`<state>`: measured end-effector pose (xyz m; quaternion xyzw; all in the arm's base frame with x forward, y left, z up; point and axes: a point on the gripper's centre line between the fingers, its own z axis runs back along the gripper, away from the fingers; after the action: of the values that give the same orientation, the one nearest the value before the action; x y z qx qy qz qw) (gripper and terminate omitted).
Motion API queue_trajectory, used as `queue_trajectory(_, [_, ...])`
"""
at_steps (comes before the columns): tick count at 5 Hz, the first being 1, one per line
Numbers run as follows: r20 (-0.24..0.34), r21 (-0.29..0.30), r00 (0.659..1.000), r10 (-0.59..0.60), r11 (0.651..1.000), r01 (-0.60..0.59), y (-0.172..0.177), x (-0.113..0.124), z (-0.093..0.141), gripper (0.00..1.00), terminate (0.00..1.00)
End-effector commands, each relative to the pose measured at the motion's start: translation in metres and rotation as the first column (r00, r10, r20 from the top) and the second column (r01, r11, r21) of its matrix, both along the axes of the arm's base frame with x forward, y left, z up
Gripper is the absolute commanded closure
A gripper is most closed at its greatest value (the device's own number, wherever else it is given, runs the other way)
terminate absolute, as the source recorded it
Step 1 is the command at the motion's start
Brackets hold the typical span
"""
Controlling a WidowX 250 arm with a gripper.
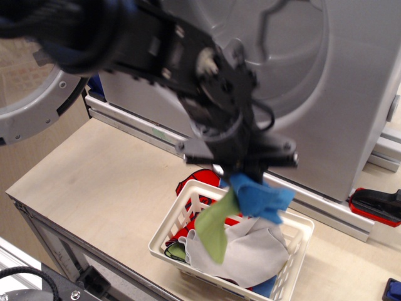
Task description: Put clothes in laundry machine
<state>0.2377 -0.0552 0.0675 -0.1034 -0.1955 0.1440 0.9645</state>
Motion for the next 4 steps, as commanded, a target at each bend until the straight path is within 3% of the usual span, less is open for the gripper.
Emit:
queue_trajectory(1, [0.237,-0.017,0.971,-0.018,1.000,0.023,0.021,0.027,0.061,1.00,0.00])
queue_trajectory(3, [0.344,-0.027,0.937,0.052,0.999,-0.046,0.051,0.069,0.086,1.00,0.00])
queue_trajectory(4, [0.351,-0.025,0.930,0.107,0.994,-0.105,0.073,0.081,0.087,1.00,0.00])
